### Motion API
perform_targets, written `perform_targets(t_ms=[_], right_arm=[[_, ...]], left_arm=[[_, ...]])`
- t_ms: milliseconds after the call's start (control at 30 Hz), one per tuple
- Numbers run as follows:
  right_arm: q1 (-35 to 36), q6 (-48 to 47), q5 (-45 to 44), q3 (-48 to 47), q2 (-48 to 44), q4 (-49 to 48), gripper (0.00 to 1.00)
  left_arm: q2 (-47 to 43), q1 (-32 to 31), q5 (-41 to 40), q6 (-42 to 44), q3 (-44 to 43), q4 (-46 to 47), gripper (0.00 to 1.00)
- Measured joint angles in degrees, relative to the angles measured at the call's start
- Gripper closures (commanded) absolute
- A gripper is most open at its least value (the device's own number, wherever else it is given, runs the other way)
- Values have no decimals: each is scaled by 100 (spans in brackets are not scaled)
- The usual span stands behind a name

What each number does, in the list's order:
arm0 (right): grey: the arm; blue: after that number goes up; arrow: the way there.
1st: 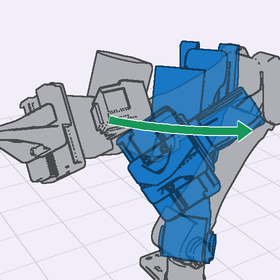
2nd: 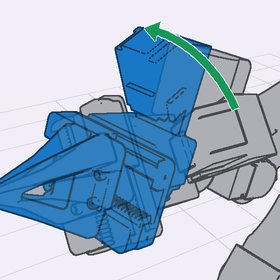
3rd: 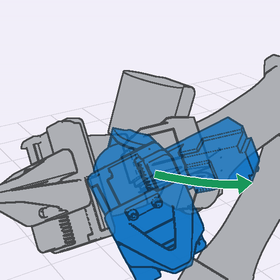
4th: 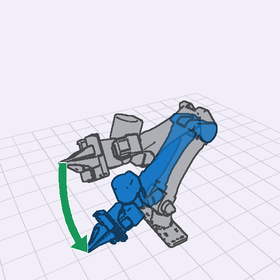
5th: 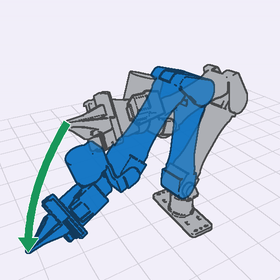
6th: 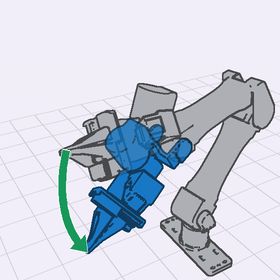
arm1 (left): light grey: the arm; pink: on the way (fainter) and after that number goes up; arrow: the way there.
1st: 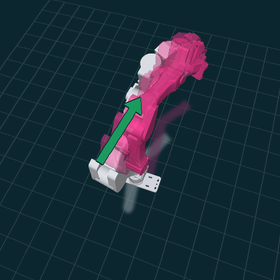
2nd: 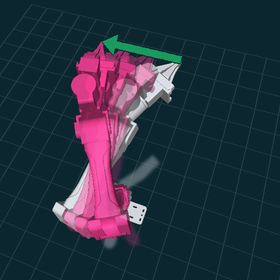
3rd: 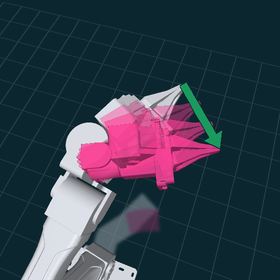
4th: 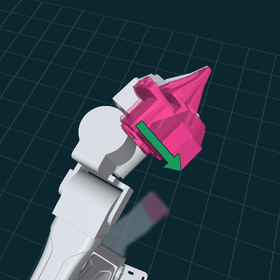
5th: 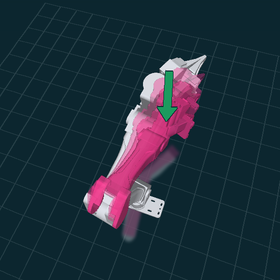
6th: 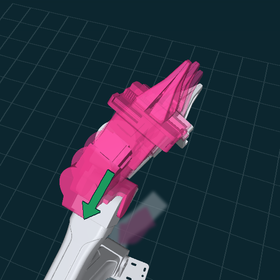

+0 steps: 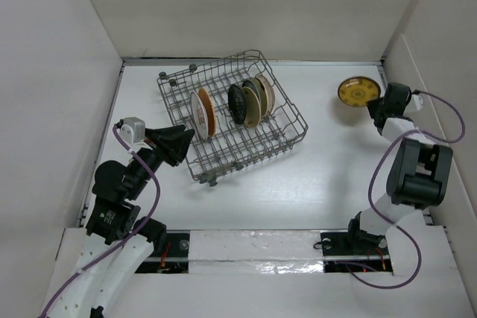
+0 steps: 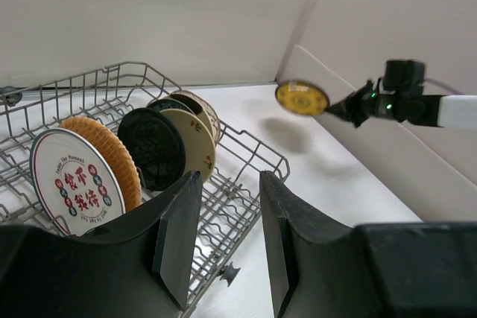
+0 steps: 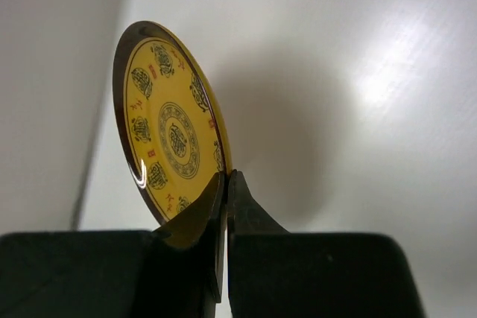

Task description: Load the plates into the dish rack

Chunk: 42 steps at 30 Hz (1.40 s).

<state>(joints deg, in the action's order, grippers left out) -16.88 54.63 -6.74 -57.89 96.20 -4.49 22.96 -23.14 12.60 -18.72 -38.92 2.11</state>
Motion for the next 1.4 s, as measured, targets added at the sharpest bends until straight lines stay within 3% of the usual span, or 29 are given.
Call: perform_targets(t_ms=[167, 300, 467, 633, 933, 1400], right_arm=[[1200, -719, -584, -144, -1703, -264, 100], [2699, -1569, -1097, -811, -2273, -321, 100], [4581, -2879, -2164, -1996, -1847, 2, 100], [5779, -4103, -3265, -3488, -535, 715, 100], [6736, -5539, -4612, -5045, 1609, 1943, 100], [7060, -6127, -5206, -5606, 2758, 2402, 100]], left_arm=[[17, 0, -90, 4, 0, -2, 66], [17, 0, -131, 17, 0, -4, 66], [17, 0, -166, 22, 0, -4, 66], [0, 0, -173, 22, 0, -9, 66], [-52, 0, -170, 22, 0, -11, 66], [-76, 0, -170, 22, 0, -20, 66]])
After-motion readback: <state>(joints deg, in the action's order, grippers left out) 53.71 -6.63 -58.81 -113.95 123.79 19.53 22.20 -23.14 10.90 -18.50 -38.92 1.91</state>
